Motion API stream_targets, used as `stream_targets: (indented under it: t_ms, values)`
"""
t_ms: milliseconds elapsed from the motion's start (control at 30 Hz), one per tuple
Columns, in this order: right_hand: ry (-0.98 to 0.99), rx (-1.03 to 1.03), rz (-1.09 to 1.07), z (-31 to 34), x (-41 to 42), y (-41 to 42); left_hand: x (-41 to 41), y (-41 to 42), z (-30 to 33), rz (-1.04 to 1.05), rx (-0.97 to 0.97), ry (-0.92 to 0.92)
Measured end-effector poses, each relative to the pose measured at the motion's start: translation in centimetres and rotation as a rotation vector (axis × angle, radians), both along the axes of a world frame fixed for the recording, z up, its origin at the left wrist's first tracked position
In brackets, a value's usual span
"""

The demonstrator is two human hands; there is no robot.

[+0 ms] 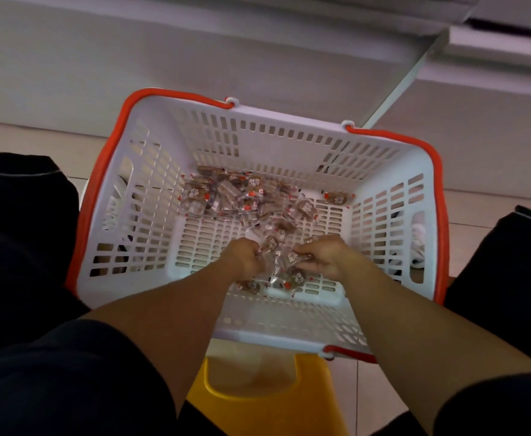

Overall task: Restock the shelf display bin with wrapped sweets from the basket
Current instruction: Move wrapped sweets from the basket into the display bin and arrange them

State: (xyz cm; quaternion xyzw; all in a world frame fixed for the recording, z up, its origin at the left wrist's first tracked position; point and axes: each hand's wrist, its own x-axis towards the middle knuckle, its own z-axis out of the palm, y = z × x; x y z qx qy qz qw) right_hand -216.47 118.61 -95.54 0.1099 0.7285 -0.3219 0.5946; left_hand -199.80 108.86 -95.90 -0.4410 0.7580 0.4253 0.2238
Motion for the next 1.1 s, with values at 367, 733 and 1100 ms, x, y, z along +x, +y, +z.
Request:
stream_targets:
  t_ms: [367,733,1100]
  values:
    - [0.046,-0.384,0.378,14.1,-5.1,-3.9,-1.2,-4.6,8.9,0.691,0.490,0.510]
    - [0.150,-0.707,0.683,33.6,-5.3,-4.0,-2.8,-8.1,31.1,0.187,0.334,0.852]
    - [0.221,-1.008,0.383,41.4,-3.5,-4.3,-2.9,-9.3,39.8,0.220,0.282,1.124]
